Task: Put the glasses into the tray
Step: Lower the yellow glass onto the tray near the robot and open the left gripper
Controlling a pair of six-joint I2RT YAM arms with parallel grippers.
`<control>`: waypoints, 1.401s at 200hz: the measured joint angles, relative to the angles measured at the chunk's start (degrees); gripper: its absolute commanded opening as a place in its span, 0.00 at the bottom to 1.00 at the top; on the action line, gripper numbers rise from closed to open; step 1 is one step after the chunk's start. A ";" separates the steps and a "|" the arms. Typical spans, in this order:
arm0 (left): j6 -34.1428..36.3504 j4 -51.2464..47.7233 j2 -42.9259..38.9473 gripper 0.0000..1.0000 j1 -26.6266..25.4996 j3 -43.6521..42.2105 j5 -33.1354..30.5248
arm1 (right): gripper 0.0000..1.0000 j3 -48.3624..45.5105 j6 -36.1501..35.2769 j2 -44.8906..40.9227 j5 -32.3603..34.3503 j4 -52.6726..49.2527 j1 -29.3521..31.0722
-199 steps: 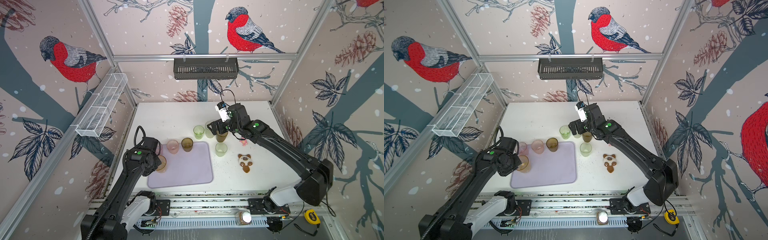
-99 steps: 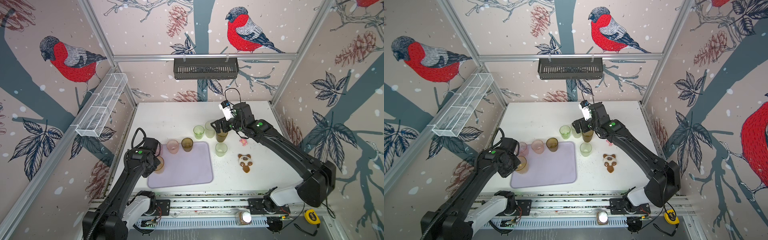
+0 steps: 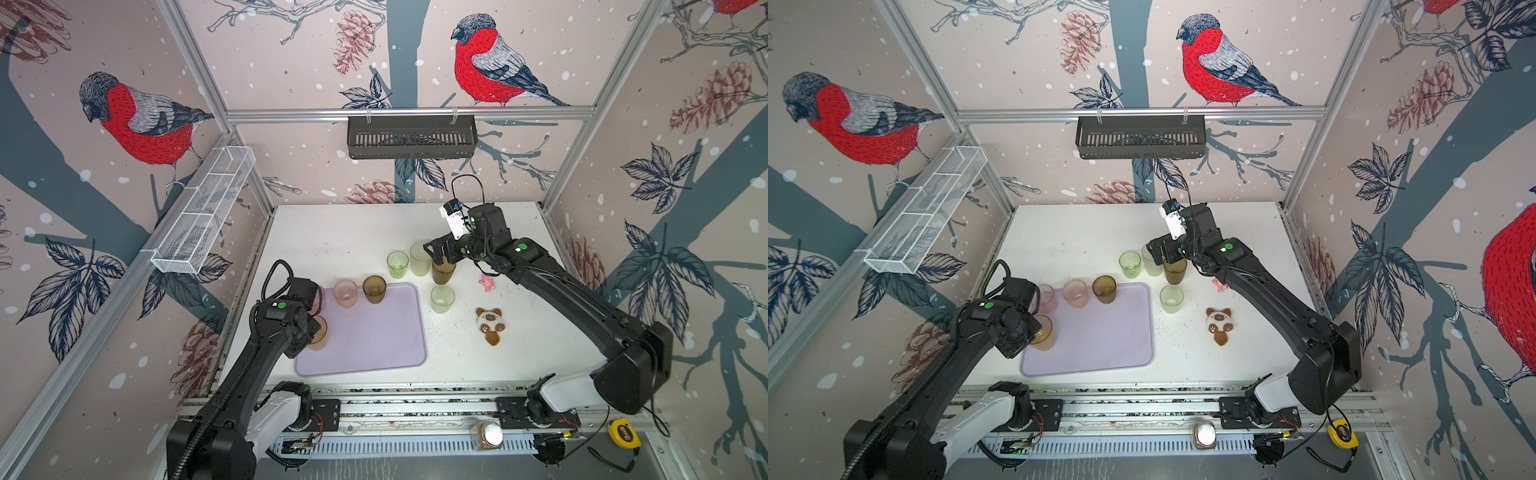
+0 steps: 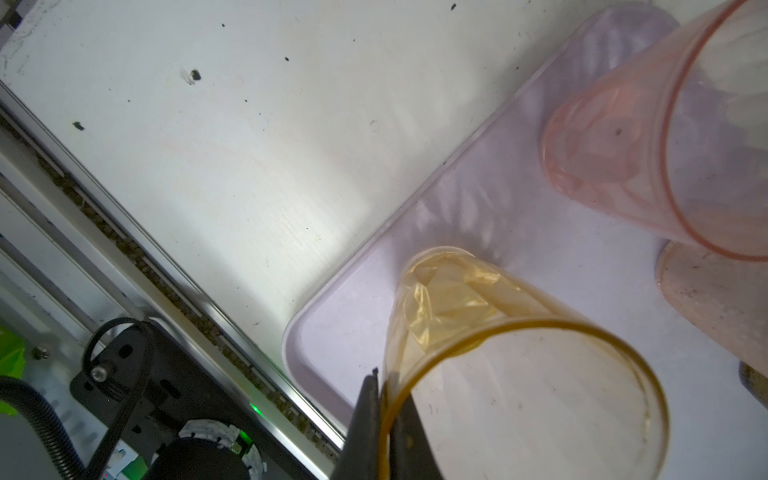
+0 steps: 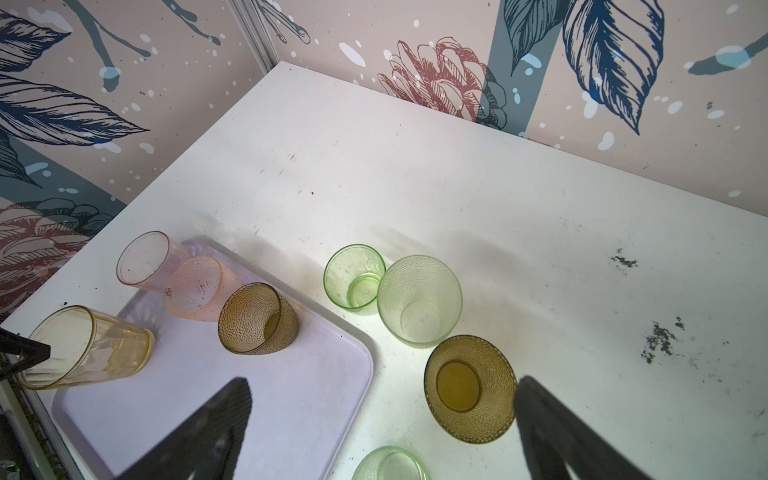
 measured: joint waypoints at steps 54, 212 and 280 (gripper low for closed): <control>-1.46 -0.33 0.15 0.00 0.00 0.00 -0.74 | 1.00 -0.09 0.00 -0.15 0.00 0.02 -0.24; -2.84 -0.52 2.47 0.12 0.00 0.48 -1.38 | 1.00 -1.55 -0.09 -1.77 -0.24 0.85 -2.78; -2.89 -0.87 2.93 0.17 0.00 0.79 -1.38 | 1.00 -1.53 -0.24 -1.97 -0.24 0.87 -3.21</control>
